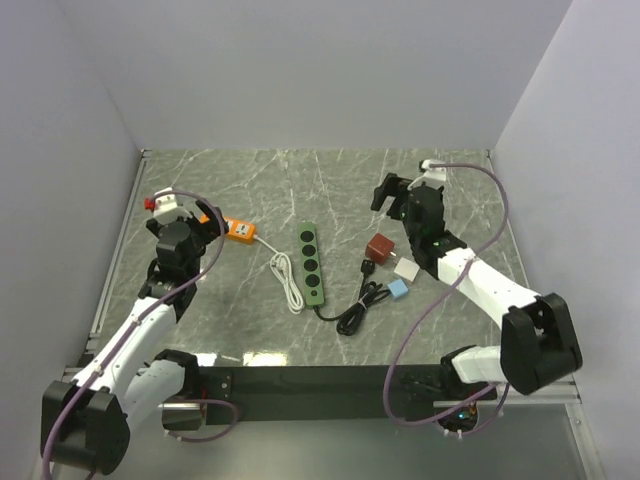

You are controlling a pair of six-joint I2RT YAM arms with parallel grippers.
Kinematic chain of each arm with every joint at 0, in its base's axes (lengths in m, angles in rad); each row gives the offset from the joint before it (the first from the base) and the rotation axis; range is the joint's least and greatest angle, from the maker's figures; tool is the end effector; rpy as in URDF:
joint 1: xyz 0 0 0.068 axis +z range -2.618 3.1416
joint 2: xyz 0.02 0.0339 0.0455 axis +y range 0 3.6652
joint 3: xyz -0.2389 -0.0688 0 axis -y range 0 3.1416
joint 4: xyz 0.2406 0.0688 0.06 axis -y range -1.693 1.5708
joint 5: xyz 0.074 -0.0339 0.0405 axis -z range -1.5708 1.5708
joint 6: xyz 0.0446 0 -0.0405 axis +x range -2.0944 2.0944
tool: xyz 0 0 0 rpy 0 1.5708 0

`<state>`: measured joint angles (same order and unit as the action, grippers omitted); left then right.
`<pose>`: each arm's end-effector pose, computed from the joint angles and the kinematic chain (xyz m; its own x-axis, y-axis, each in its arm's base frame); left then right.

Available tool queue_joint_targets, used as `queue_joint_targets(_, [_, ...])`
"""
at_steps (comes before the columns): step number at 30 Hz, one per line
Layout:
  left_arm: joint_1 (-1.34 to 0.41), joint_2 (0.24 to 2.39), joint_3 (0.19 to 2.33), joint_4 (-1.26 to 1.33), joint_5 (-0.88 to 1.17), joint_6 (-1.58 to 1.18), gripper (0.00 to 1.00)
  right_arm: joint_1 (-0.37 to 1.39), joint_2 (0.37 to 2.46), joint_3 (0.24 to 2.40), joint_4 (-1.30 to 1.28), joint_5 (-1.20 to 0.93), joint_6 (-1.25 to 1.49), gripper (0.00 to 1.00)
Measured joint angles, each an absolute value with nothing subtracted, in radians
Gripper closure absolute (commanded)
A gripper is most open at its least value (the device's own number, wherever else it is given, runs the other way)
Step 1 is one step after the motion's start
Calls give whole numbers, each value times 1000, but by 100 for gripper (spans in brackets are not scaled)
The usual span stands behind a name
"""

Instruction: Insert the plug

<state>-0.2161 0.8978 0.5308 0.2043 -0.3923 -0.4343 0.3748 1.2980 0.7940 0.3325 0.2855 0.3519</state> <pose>0.2292 -0.0329 0.2513 -0.0718 -0.3823 -0.9212 -0.2211 0.9068 -0.3590 0.2934 0.1019 0.2600 -0.1811 0.2841 -0.9415 -0.0326 0.9551 0.2945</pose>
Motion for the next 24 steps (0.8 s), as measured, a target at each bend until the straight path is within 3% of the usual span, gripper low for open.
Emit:
queue_joint_targets(9, [-221,966,531,245,-248,-444,0,375,1446,807,120,203,497,0])
queue_joint_targets(20, [-327,964,531,250,-269,-450,1,375,1588,790,92,191,571,0])
queue_joint_targets(24, [-345,964,531,250,-285,-450,1,375,1616,790,80,191,581,6])
